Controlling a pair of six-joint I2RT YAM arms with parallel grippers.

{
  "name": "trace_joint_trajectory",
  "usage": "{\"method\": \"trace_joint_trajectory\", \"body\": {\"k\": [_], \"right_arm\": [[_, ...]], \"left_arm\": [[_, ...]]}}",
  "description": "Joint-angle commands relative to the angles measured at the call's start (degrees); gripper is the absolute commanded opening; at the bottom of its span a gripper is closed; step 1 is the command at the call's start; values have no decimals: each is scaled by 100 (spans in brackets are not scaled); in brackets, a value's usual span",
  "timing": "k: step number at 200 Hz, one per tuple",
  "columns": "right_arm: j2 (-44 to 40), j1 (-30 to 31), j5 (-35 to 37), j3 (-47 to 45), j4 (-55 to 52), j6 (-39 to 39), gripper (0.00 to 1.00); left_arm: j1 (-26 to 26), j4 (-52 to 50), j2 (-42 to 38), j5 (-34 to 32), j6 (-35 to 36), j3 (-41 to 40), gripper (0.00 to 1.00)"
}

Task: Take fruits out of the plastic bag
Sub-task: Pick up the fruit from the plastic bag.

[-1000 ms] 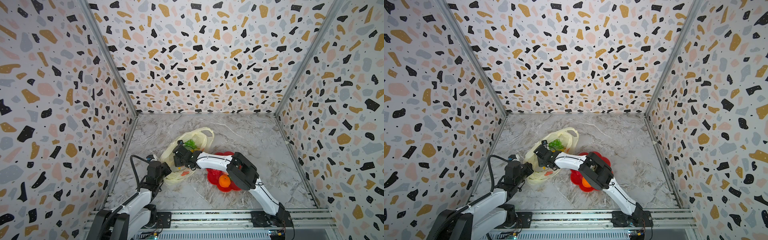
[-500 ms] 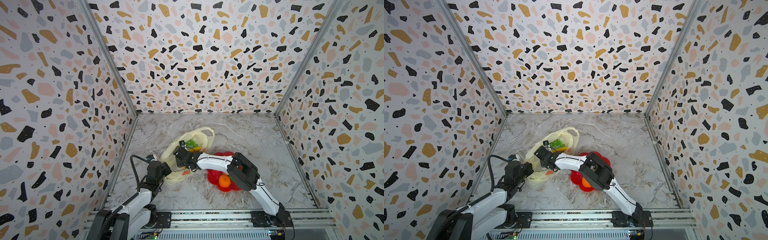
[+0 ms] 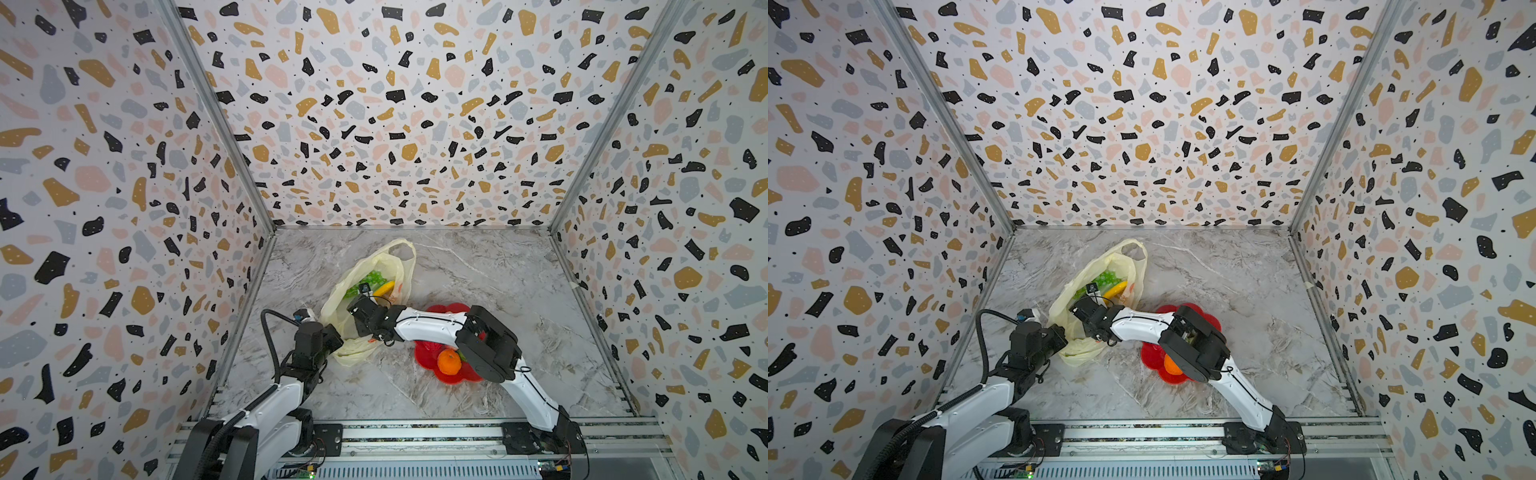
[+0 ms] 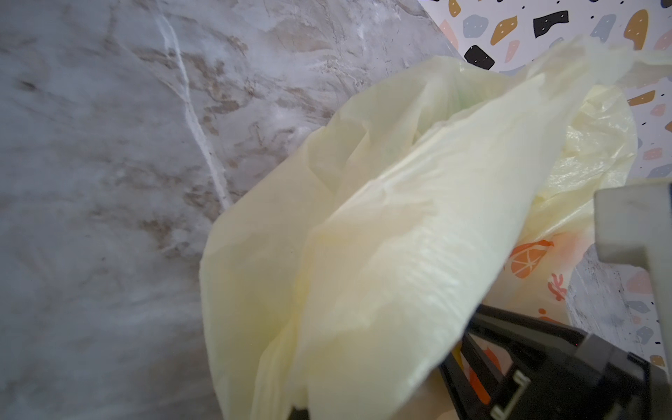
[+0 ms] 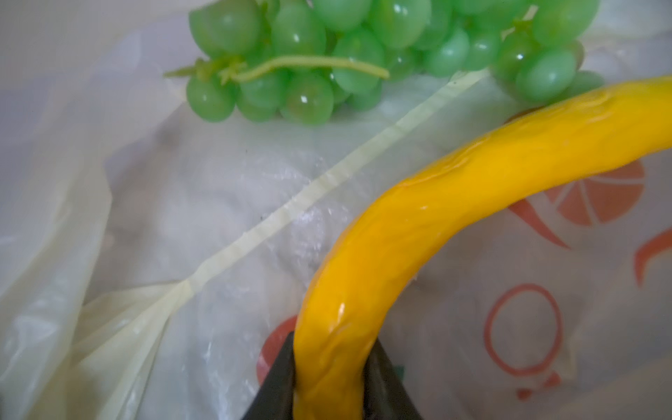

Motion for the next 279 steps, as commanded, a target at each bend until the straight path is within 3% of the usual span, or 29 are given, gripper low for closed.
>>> {"method": "trace_joint_trajectory", "body": {"k": [1, 49, 102, 192, 235, 279], "right_arm": [[-810, 88, -165, -199, 538, -117, 26], [-1039, -2, -544, -392, 795, -30, 25], [-1549, 12, -706, -762, 928, -23, 25], [-4102, 337, -415, -3313, 979, -196, 25], [-5298, 363, -758, -4480, 741, -916, 25], [-6168, 359, -966, -5114, 254, -1569, 26]], "left_arm": [[-15, 137, -19, -13, 138, 129, 0], [-150, 389, -19, 288, 364, 188, 0], [-231, 244, 24, 77, 448, 267, 0], [-234, 195, 137, -163, 519, 305, 0], [-228, 170, 105, -236, 553, 313, 0], [-230, 152, 113, -317, 580, 313, 0]]}}
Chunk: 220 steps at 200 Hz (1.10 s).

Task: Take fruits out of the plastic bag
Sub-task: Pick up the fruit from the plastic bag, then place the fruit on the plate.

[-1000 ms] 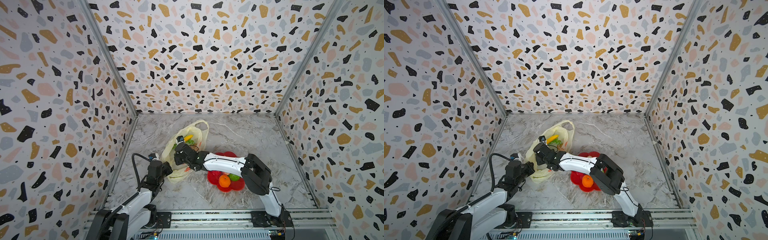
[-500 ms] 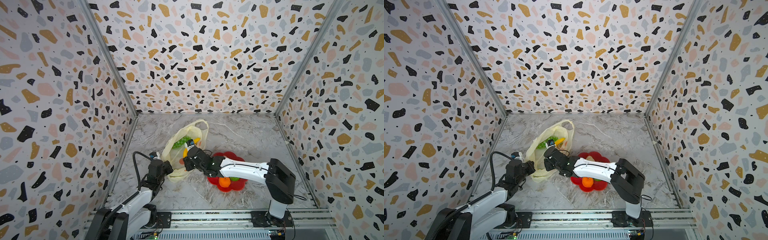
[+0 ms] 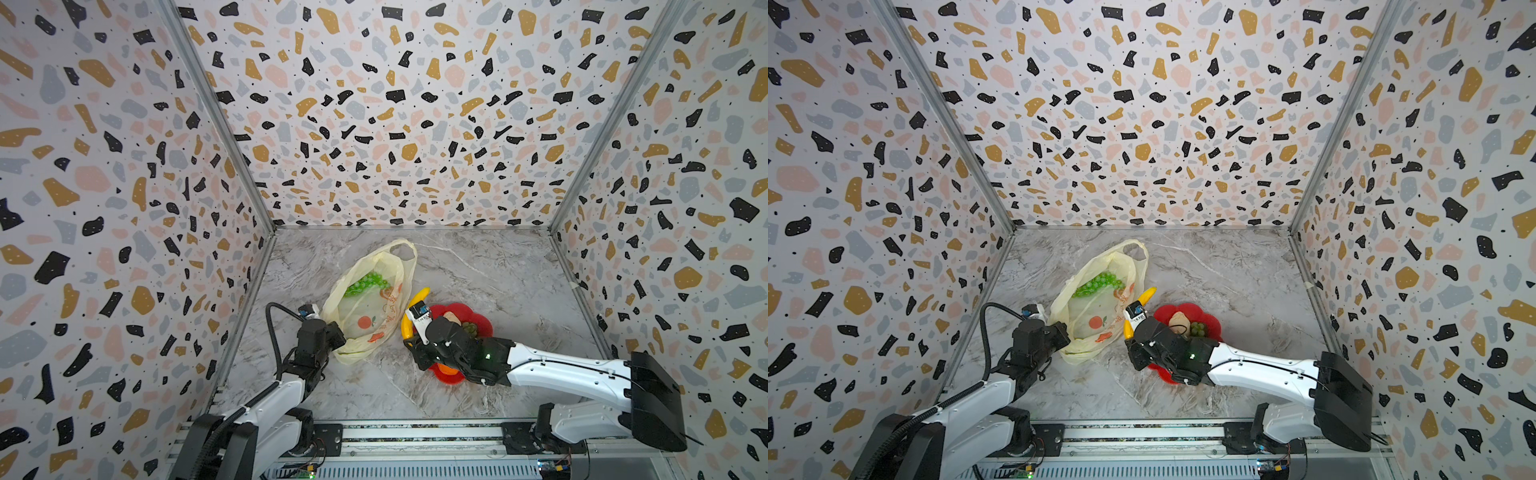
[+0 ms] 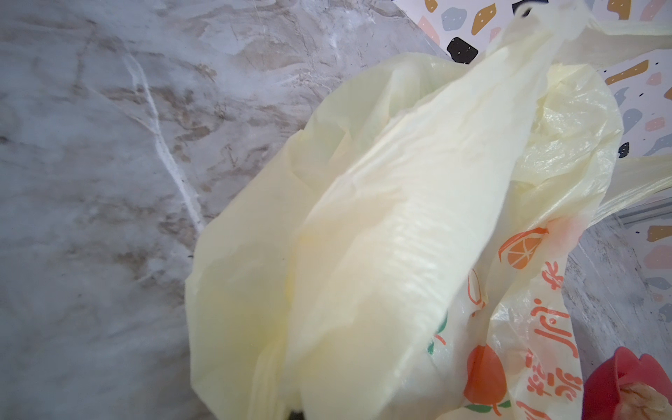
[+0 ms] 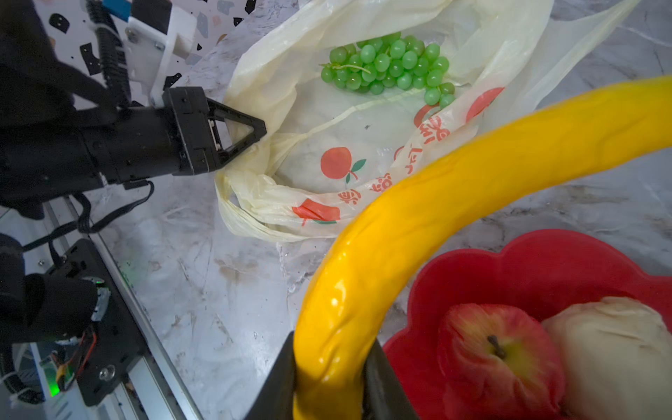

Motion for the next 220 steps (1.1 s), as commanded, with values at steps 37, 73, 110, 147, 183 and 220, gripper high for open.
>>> {"method": "trace_joint_trajectory", "body": {"k": [37, 73, 110, 147, 183, 220], "right_arm": [[-795, -62, -366, -574, -527, -1162, 28], [-741, -139, -643, -625, -406, -1294, 26], [-449, -141, -576, -587, -553, -1263, 26], [-144, -170, -446, -553, -659, -1217, 26], [23, -293, -507, -552, -649, -1210, 26], [148, -436, -628, -552, -565, -1208, 26]], "left_arm": [[-20, 54, -13, -175, 136, 157, 0], [-19, 30, -46, -174, 140, 156, 0], [-20, 18, -95, -156, 134, 141, 0], [-20, 18, -104, -115, 127, 140, 0], [-16, 18, -122, -89, 109, 136, 0], [-20, 1, -161, -105, 109, 131, 0]]}}
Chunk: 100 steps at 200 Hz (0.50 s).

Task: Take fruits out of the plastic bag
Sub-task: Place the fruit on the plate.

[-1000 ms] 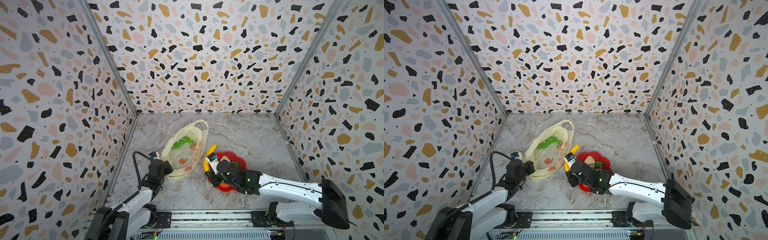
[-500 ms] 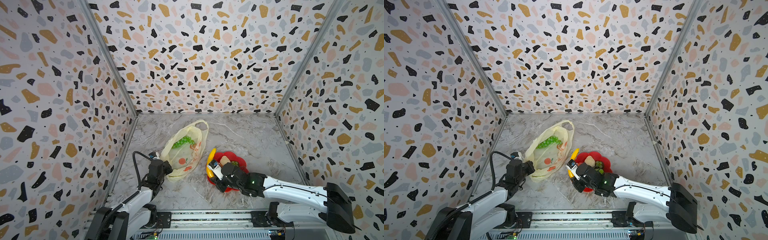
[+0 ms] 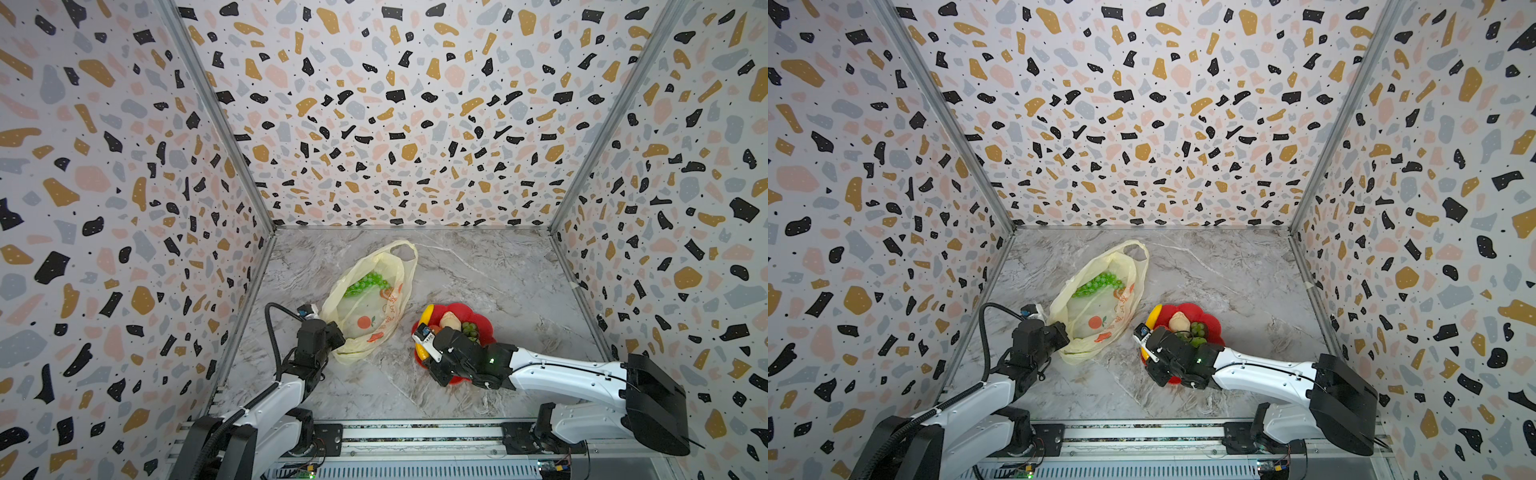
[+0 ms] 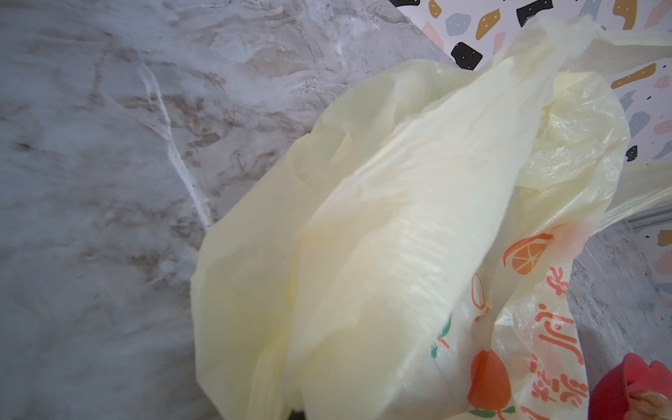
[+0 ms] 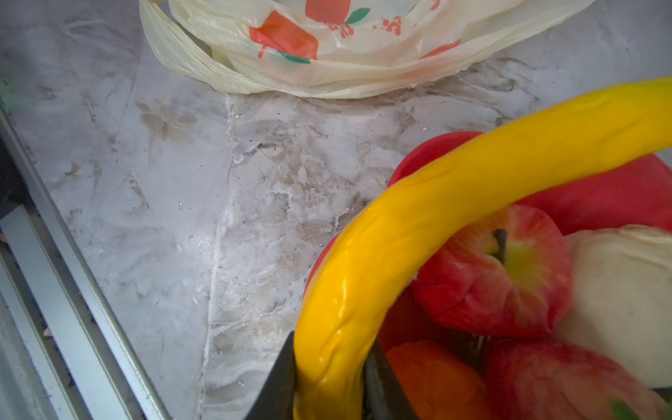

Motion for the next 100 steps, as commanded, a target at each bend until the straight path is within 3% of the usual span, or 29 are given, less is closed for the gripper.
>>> {"method": "trace_joint_trajectory", "body": {"k": [1, 100], "right_arm": [[23, -83, -83, 104, -32, -25, 26], [392, -104, -182, 245, -143, -54, 26]], "left_arm": [[-21, 66, -100, -7, 84, 126, 0], [-17, 56, -110, -16, 89, 138, 0]]}}
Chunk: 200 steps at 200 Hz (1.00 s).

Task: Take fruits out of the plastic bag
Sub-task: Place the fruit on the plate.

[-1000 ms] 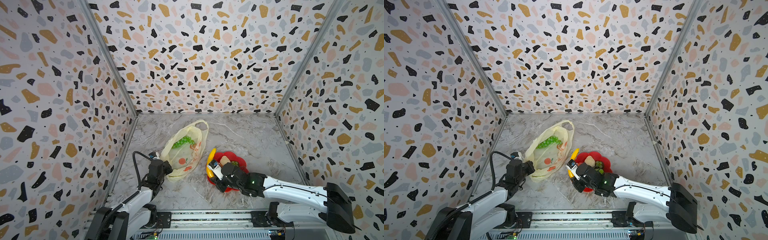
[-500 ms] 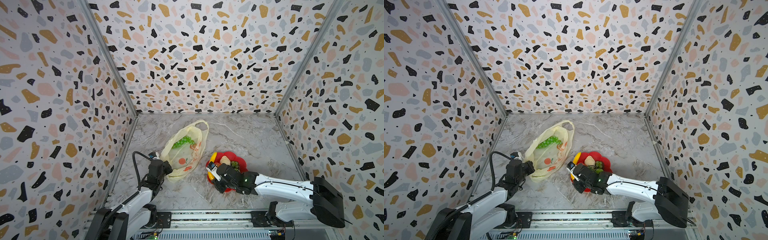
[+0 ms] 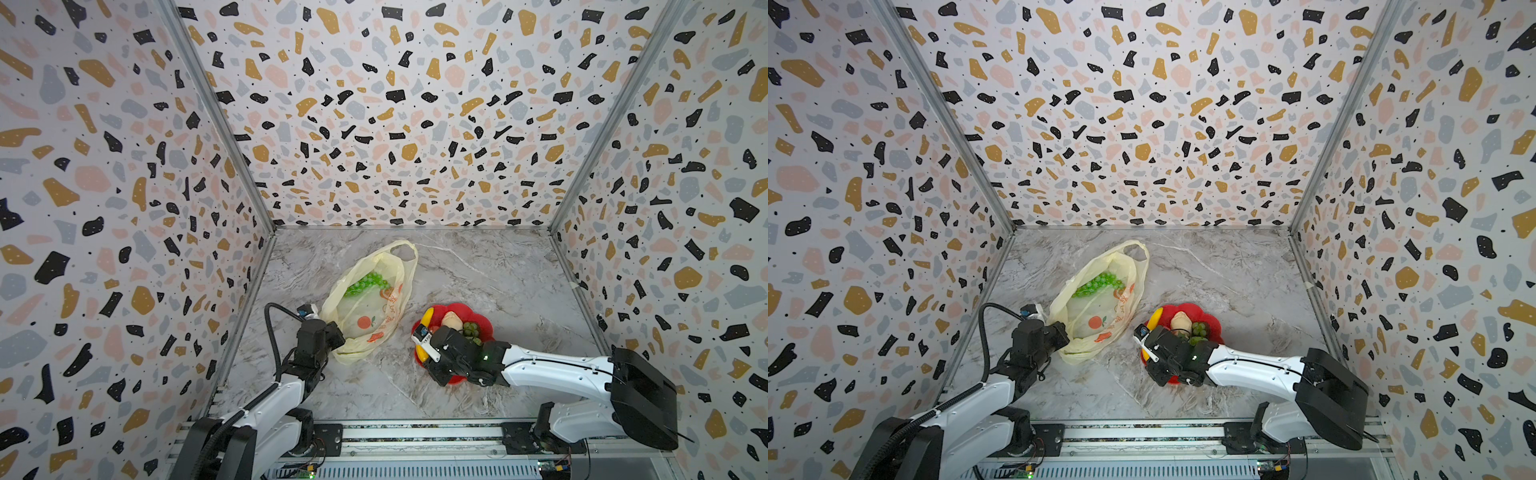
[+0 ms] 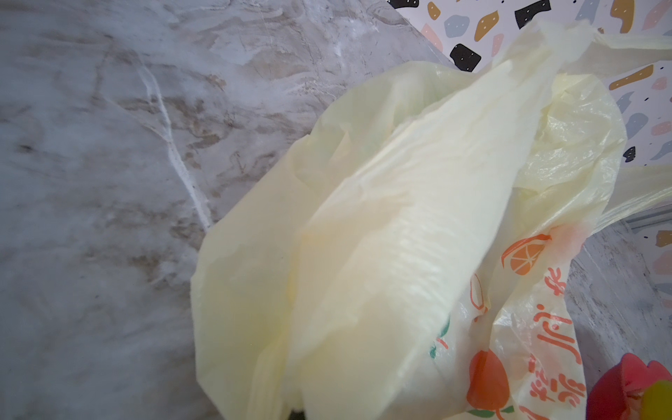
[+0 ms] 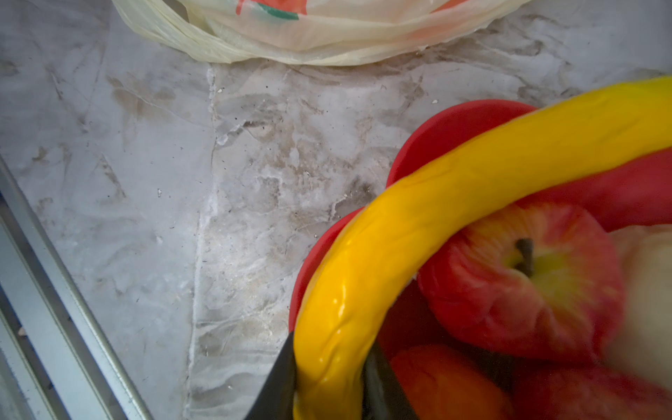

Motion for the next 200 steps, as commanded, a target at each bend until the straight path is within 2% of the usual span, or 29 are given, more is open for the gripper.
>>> {"method": "trace_joint_trajectory", "body": {"k": [1, 37, 64, 142, 176, 200], "right_arm": [[17, -24, -5, 201, -146, -44, 26], [49, -47, 78, 234, -164, 1, 29], [24, -84, 200, 236, -222, 52, 36], [-216, -125, 228, 196, -327, 121, 46], [-350, -125, 255, 310, -431, 140, 56], [-370, -123, 361, 405, -407, 257, 57]], "left_arm": [[-19, 72, -75, -9, 91, 138, 0], [-18, 71, -83, 4, 92, 138, 0], [-14, 60, -85, -5, 93, 146, 0], [-20, 55, -76, -45, 110, 146, 0], [-21, 51, -77, -58, 110, 155, 0], [-21, 51, -72, -58, 110, 156, 0]]}}
